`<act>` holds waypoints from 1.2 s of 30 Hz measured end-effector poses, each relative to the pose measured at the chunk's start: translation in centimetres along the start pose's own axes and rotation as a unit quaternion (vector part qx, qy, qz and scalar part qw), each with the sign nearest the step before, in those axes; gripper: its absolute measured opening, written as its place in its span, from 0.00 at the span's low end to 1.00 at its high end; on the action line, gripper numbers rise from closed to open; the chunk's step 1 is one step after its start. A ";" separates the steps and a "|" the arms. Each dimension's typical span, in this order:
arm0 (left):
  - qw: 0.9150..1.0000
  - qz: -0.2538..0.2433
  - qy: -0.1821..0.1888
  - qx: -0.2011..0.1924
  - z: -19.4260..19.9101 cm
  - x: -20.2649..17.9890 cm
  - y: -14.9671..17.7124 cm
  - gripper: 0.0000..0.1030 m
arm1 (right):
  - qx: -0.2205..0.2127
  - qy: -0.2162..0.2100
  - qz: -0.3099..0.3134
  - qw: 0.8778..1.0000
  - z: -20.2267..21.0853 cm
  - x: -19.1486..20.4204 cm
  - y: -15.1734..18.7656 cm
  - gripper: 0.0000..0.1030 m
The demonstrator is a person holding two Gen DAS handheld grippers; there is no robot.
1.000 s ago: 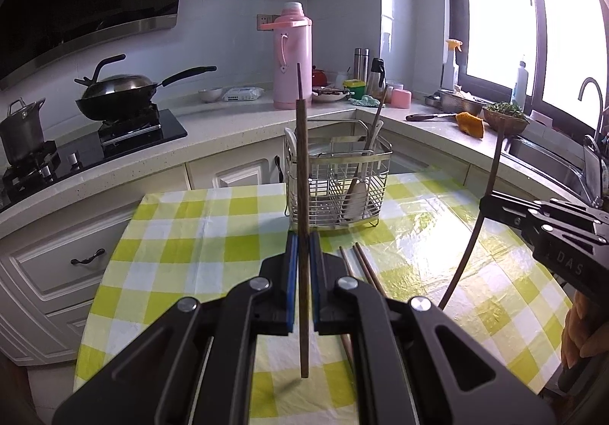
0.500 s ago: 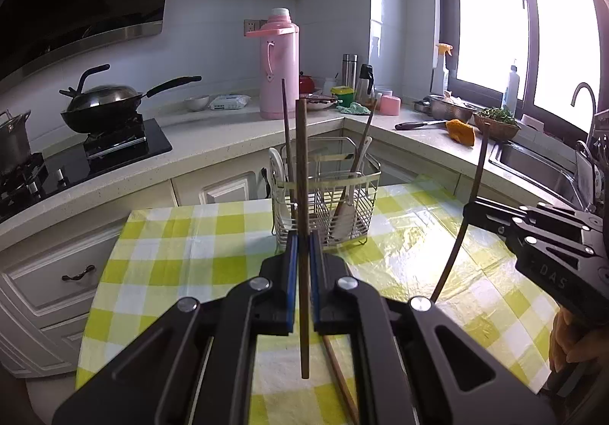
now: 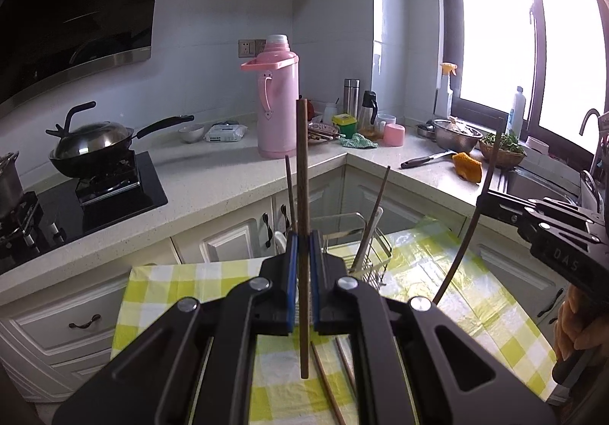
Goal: Organize utensils
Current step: 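Lower the chopstick into the wire holder and open the right tool while the left tool releases its chopstick there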
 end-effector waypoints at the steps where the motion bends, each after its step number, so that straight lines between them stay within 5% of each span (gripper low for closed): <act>1: 1.000 -0.003 -0.001 -0.001 -0.3 0.0 -1.0 0.06 | 0.000 0.000 0.001 1.000 -0.2 -0.1 -0.8 0.07; 10: 1.000 -0.020 -0.005 -0.012 -2.9 -0.7 -8.2 0.06 | -0.001 -0.010 0.005 1.000 -2.7 -0.5 -7.4 0.07; 17: 1.000 -0.008 -0.007 -0.010 -6.1 -0.3 -10.6 0.06 | -0.005 -0.010 -0.008 1.000 -5.5 -1.6 -10.4 0.07; 27: 0.999 0.012 0.007 0.031 -13.2 0.0 -9.3 0.06 | 0.036 -0.036 -0.042 0.998 -12.8 -1.8 -8.6 0.07; 36: 0.997 0.002 0.023 0.078 -17.7 -1.2 -4.7 0.06 | 0.114 -0.051 -0.045 0.991 -18.1 -0.8 -3.4 0.07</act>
Point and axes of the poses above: each gripper's, at about its wrist camera, not at the fingertips, and z roughly against the way its jaws point, x to its left, y to its underside, the point moved 9 cm from there along -z, roughly the way its jaws point, and after that the axes turned 2 degrees about -y, right-handed, at the moved point
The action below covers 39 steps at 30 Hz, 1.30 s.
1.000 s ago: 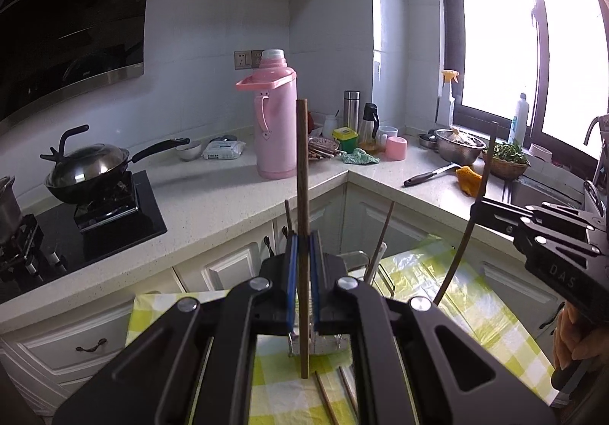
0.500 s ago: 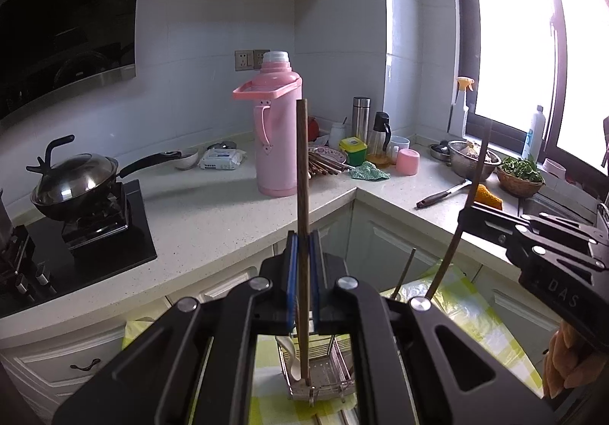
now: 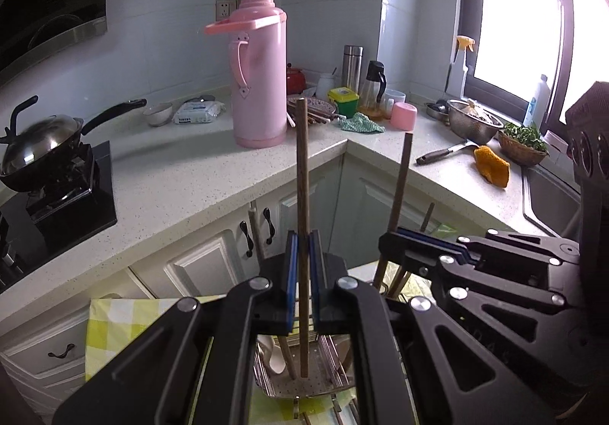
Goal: Organize utensils
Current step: 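Lower the chopstick into the wire holder and open the right tool while the left tool releases its chopstick there, then move both tools back down over the remaining wooden chopsticks on the cloth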
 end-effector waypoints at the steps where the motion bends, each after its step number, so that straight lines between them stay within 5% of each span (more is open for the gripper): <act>1: 1.000 0.000 0.001 0.006 -0.5 0.0 0.5 0.06 | 0.008 0.000 -0.002 1.000 -0.5 -0.1 0.4 0.07; 8: 0.999 0.007 -0.001 0.031 -2.6 0.1 3.8 0.06 | 0.047 0.004 -0.011 0.999 -3.6 -1.0 3.5 0.07; 25: 0.999 0.011 -0.030 0.025 -2.3 2.0 5.7 0.12 | 0.023 0.026 -0.020 0.999 -3.1 -2.7 3.2 0.17; 31: 0.999 0.019 -0.044 0.002 0.5 3.1 6.1 0.27 | 0.000 0.041 -0.035 0.999 -0.7 -3.8 3.2 0.30; 35: 0.997 0.028 -0.063 -0.031 4.0 4.2 6.7 0.54 | -0.027 0.047 -0.044 0.998 2.6 -4.4 3.3 0.30; 39: 0.995 0.037 -0.077 -0.056 7.6 5.2 8.4 0.66 | -0.052 0.042 -0.049 0.997 6.4 -4.4 4.6 0.35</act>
Point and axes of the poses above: each gripper's, at about its wrist camera, not at the fingertips, and z roughly against the way its jaws point, x to its left, y to its underside, the point moved 9 cm from there along -z, roughly the way its jaws point, and after that the axes turned 2 degrees about -y, right-handed, at the moved point
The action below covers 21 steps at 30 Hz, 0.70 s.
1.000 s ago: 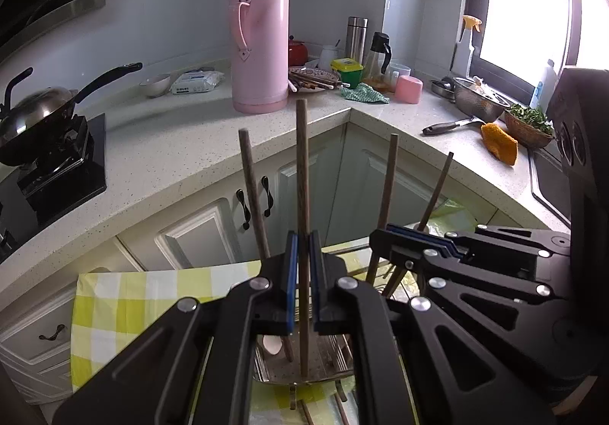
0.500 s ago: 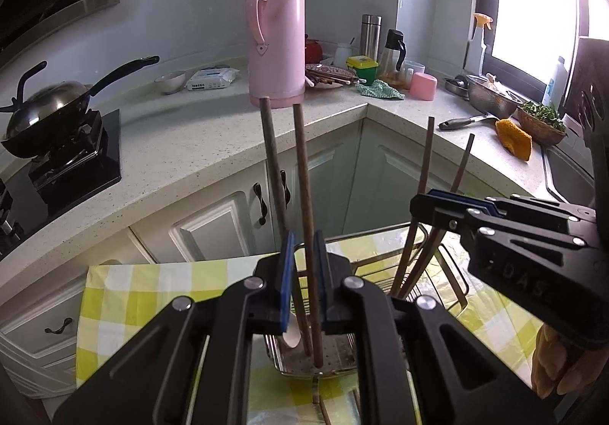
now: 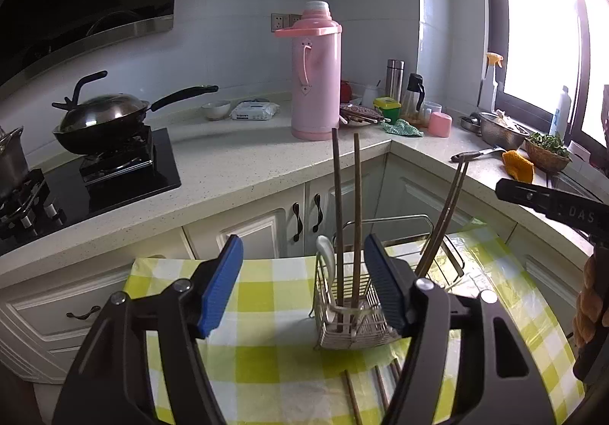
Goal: Organize utensils
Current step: 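Move both tools back down over the remaining wooden chopsticks on the cloth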
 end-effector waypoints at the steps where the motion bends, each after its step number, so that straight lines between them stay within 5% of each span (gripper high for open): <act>1: 1.000 0.002 -0.002 -0.004 0.8 0.4 0.4 0.67 | -0.006 0.001 0.000 1.000 1.0 -0.1 0.4 0.37; 10: 0.999 0.025 -0.016 -0.018 6.3 2.8 6.5 0.84 | -0.020 0.006 0.006 1.000 6.8 -0.8 6.7 0.44; 21: 0.998 0.044 -0.025 -0.029 8.0 3.3 12.7 0.95 | -0.015 0.022 0.010 1.000 7.9 -0.3 14.0 0.52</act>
Point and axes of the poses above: each gripper's, at about its wrist camera, not at the fingertips, and z roughly against the way its jaws point, x to its left, y to its underside, the point moved 9 cm from there along -z, roughly the way its jaws point, and after that the axes turned 2 degrees about -y, right-handed, at the moved point
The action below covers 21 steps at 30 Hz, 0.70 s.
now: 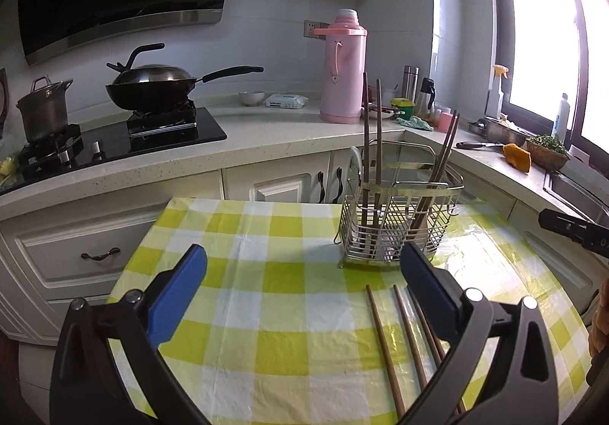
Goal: Organize utensils
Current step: 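Move both tools back down over the remaining wooden chopsticks on the cloth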
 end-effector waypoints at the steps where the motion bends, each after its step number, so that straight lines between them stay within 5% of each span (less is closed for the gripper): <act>1: 1.000 0.003 -0.001 -0.001 -0.1 0.0 0.3 0.95 | -0.001 0.002 0.002 1.000 0.0 0.2 0.5 0.53; 21: 0.998 -0.028 -0.012 0.061 -4.0 -1.4 8.0 0.95 | 0.087 0.027 0.025 0.996 -7.3 1.8 10.7 0.54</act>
Point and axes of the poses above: each gripper's, at about its wrist camera, not at the fingertips, and z roughly against the way its jaws point, x to its left, y to its underside, the point moved 9 cm from there along -z, roughly the way its jaws point, and after that the axes turned 2 degrees about -y, right-handed, at the moved point
